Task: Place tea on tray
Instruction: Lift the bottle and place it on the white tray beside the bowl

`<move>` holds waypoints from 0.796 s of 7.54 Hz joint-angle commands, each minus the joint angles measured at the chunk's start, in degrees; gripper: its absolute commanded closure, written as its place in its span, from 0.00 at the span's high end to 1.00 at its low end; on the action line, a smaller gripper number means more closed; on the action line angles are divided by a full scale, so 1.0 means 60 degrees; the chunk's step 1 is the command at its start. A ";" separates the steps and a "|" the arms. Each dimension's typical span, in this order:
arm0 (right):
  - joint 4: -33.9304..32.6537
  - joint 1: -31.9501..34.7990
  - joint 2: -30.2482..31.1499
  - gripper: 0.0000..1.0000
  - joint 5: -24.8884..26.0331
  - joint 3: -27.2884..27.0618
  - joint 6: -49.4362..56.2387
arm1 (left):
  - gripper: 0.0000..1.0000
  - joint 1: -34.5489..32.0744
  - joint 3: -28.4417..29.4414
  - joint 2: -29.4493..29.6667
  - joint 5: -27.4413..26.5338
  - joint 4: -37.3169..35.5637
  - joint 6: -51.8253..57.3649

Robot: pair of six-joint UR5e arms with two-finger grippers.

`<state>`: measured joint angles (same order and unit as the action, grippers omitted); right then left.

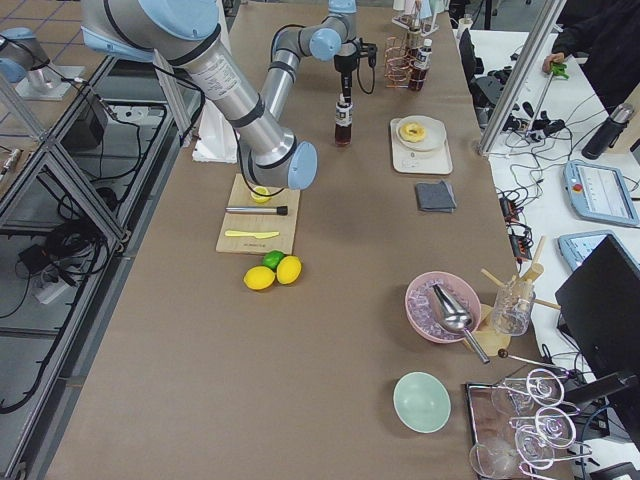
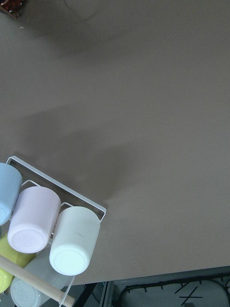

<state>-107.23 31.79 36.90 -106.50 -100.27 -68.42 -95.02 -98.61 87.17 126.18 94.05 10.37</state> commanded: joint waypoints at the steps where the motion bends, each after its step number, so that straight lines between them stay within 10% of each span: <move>1: -0.0425 0.0836 -0.0437 0.00 -0.0353 0.0158 0.0342 | 0.98 0.0002 0.0116 0.0222 0.0005 -0.0030 -0.0014; 6: 0.0781 0.3386 -0.1872 0.00 -0.2069 0.4309 0.3008 | 0.98 0.0017 0.0029 0.0339 0.0005 -0.0016 -0.0073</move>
<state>-108.57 47.76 28.40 -116.97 -85.22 -54.69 -94.93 -98.23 88.89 126.21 93.94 10.13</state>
